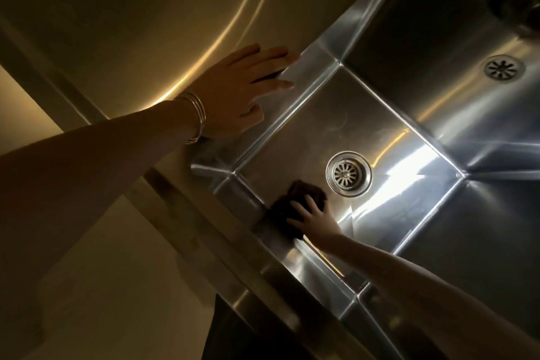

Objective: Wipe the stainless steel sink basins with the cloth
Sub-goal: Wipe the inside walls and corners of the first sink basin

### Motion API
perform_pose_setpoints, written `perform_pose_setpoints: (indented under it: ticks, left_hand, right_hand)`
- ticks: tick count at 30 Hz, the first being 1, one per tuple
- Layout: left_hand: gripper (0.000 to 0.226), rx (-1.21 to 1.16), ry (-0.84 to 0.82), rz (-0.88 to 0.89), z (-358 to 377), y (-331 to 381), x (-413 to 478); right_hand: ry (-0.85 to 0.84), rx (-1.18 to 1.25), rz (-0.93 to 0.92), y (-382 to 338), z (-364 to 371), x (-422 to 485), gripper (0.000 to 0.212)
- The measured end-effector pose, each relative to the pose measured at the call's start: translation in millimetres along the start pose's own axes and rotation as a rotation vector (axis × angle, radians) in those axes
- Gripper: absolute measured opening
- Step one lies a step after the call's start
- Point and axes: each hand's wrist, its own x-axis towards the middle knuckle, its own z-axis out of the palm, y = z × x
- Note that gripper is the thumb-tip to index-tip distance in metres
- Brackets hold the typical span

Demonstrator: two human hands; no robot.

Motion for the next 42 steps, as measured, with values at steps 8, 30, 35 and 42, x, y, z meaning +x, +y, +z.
perform_pose_setpoints:
  ticks: [8,30,35,42]
  left_hand:
    - [0.061,0.007,-0.016,-0.005,-4.9,4.0,-0.6]
    - [0.071,-0.122,-0.328,-0.165,19.8,148.4,-77.7]
    - [0.062,-0.124,-0.300,-0.189,28.1,148.8,-77.7]
    - [0.054,-0.157,-0.292,-0.220,26.1,147.8,-76.9]
  right_hand:
    - [0.041,0.025,-0.006,3.7,5.0,-14.7,0.056]
    - [0.027,0.027,-0.008,12.2,62.2,-77.1,0.051]
    - [0.046,0.068,-0.045,18.5,60.5,-64.1,0.054]
    - [0.065,0.192,0.111,-7.3,26.0,-25.0,0.052]
